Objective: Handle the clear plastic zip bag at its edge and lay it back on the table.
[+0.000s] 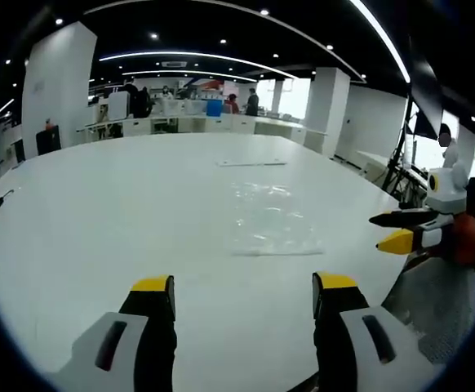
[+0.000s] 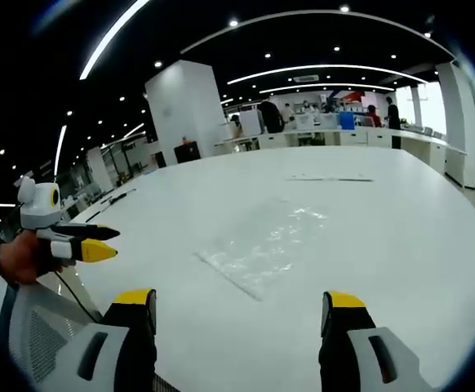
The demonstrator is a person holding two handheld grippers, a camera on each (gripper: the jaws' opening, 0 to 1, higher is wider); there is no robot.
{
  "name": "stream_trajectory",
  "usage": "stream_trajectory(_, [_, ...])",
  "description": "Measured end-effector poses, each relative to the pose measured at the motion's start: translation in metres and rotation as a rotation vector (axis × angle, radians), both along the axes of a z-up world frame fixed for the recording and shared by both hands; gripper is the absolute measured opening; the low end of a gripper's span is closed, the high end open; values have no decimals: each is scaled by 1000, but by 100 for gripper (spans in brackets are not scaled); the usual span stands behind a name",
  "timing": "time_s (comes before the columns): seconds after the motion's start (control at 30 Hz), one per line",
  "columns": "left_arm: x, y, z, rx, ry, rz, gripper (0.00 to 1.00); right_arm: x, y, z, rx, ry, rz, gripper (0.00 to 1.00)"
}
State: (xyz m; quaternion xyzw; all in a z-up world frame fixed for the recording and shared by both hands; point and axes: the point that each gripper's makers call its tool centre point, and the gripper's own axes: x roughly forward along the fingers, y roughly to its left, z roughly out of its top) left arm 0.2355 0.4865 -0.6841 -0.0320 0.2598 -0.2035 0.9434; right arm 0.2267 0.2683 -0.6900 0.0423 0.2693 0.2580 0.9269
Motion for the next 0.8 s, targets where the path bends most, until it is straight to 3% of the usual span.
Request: stream_trajectory(0.8, [-1, -1, 0, -1, 7, 1, 68, 0, 2, -7, -1, 8, 11, 83])
